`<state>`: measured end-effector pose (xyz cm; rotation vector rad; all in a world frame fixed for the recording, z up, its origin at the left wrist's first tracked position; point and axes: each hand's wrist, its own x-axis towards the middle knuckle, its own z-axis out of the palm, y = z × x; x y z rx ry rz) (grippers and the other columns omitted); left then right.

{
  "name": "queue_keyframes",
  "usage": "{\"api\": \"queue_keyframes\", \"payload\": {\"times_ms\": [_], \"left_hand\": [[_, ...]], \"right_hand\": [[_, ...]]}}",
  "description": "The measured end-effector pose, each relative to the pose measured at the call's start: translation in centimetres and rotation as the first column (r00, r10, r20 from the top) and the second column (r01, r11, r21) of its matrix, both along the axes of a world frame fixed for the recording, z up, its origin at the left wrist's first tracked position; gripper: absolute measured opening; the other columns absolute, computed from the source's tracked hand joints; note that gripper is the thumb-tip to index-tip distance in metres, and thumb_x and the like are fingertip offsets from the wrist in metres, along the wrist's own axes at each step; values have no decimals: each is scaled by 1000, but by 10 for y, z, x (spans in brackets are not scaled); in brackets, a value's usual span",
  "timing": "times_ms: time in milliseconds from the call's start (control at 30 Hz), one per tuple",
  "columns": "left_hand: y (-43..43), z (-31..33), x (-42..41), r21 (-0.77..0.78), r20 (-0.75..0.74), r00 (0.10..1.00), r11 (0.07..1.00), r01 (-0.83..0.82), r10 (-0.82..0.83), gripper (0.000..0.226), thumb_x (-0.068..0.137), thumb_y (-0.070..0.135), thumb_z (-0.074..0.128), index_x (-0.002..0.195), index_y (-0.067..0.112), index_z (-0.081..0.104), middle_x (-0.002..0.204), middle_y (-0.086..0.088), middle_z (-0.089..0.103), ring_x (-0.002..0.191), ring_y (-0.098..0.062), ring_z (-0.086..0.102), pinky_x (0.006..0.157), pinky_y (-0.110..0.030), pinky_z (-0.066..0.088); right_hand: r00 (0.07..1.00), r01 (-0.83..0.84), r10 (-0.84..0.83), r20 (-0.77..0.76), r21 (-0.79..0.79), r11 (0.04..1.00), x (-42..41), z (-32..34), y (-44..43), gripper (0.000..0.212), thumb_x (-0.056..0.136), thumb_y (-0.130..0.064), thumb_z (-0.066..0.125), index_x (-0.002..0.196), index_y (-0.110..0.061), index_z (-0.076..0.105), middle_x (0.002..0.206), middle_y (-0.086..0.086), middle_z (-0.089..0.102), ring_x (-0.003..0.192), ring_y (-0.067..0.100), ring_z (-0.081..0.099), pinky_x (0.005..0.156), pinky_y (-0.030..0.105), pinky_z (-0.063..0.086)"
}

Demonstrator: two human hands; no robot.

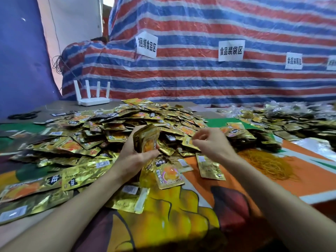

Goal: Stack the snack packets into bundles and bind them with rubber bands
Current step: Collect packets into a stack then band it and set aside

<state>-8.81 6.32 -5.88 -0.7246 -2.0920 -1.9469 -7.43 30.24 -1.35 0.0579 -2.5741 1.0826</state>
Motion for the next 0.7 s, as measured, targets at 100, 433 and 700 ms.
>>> {"api": "queue_keyframes", "payload": {"times_ms": [100, 433, 700], "left_hand": [[5, 3, 6, -58, -22, 999, 997, 46, -48, 61, 66, 16, 80, 122, 7, 58, 102, -9, 68, 88, -8, 69, 74, -16, 53], [7, 4, 9, -59, 1, 999, 997, 43, -43, 59, 63, 20, 79, 118, 9, 61, 103, -10, 69, 97, -18, 69, 81, -25, 53], [3, 4, 6, -94, 3, 999, 995, 34, -33, 49, 66, 23, 78, 110, 7, 63, 97, -11, 70, 91, -18, 69, 78, -24, 52]], "right_hand": [[978, 111, -158, 134, 307, 945, 15, 11, 48, 24, 83, -2, 62, 81, -20, 78, 87, 0, 73, 80, 16, 66, 65, 28, 54], [831, 150, -451, 325, 650, 745, 44, 6, 103, 17, 79, -4, 56, 66, -14, 49, 64, 6, 56, 55, 20, 55, 43, 24, 37], [813, 134, -481, 328, 699, 703, 50, 9, 96, 22, 84, -4, 57, 68, -14, 45, 69, 5, 54, 57, 18, 53, 45, 26, 38]]}}
